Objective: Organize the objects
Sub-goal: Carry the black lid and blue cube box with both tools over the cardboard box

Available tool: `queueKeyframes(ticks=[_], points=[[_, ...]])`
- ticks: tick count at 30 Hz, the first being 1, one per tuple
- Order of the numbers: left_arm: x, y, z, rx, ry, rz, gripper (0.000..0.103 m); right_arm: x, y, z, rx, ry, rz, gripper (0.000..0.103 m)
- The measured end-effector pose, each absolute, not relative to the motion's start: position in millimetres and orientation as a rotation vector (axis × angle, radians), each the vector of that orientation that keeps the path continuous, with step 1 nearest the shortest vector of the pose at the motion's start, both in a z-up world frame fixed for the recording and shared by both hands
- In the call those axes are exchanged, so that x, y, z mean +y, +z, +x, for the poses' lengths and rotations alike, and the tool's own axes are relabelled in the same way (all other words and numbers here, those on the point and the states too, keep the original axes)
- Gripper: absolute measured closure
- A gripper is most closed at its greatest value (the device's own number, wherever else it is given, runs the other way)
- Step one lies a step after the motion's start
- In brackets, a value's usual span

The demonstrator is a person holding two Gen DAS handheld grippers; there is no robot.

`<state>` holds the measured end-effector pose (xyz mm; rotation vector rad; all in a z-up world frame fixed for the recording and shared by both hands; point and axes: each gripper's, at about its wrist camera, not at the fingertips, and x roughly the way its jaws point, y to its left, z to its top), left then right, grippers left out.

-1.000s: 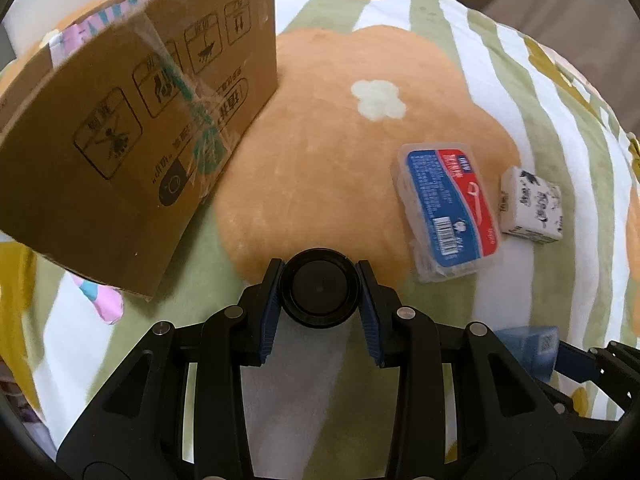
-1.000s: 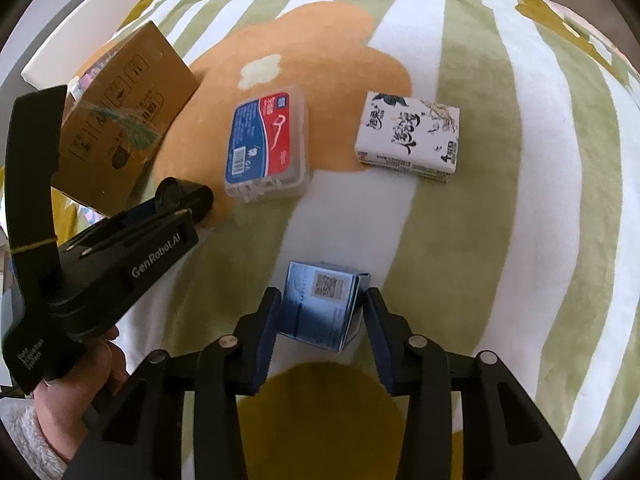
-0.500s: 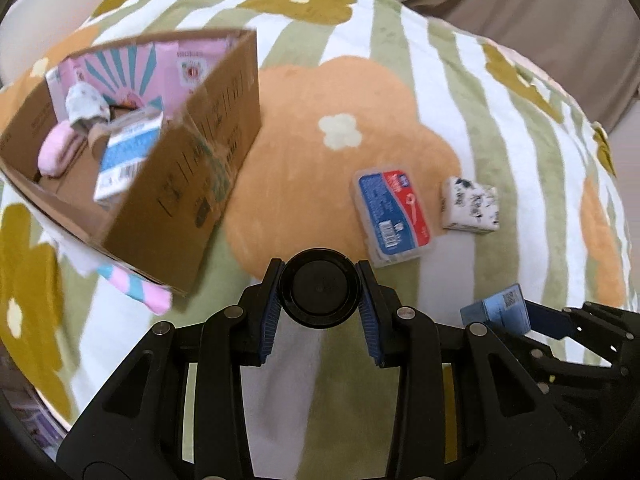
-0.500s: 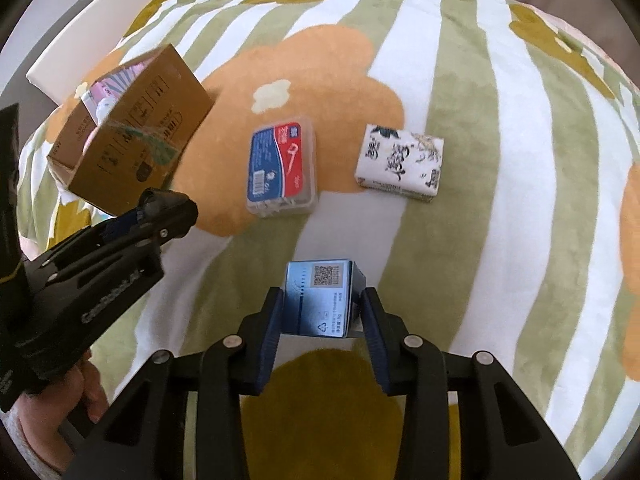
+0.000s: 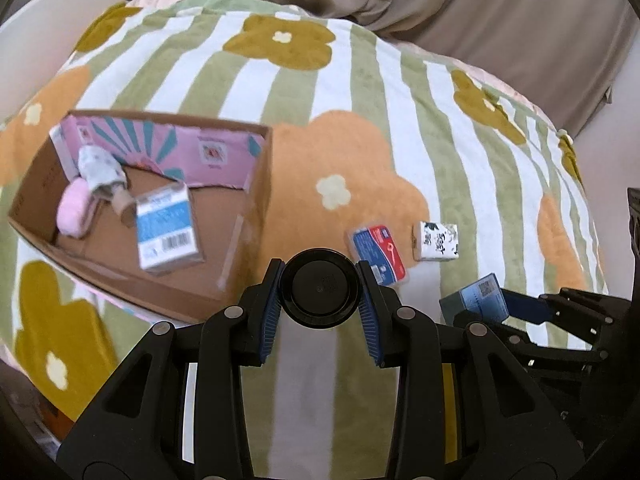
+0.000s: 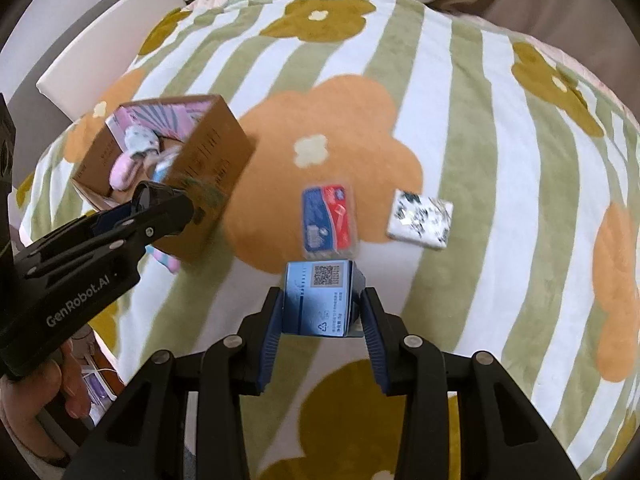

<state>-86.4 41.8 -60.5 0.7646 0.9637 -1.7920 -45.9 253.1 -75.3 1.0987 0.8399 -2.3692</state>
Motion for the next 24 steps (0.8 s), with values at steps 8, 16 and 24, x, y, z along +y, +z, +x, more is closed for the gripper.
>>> queueKeyframes(ticks=[8,16,24], points=[[17,-35,-36,0.954,-1.815,0.756,0.071,197,-57,-25,0.833,-2.385,1.045,0.067],[-16,-28,25,0.932,-1.819,0.771,0.071,138,-54,-14,0.807,-2.386,1.007,0.067],[-45,-41,74,0.939,-1.813,0.793,0.071,87,-74,-14,0.793,-2.386,1.017,0.068]])
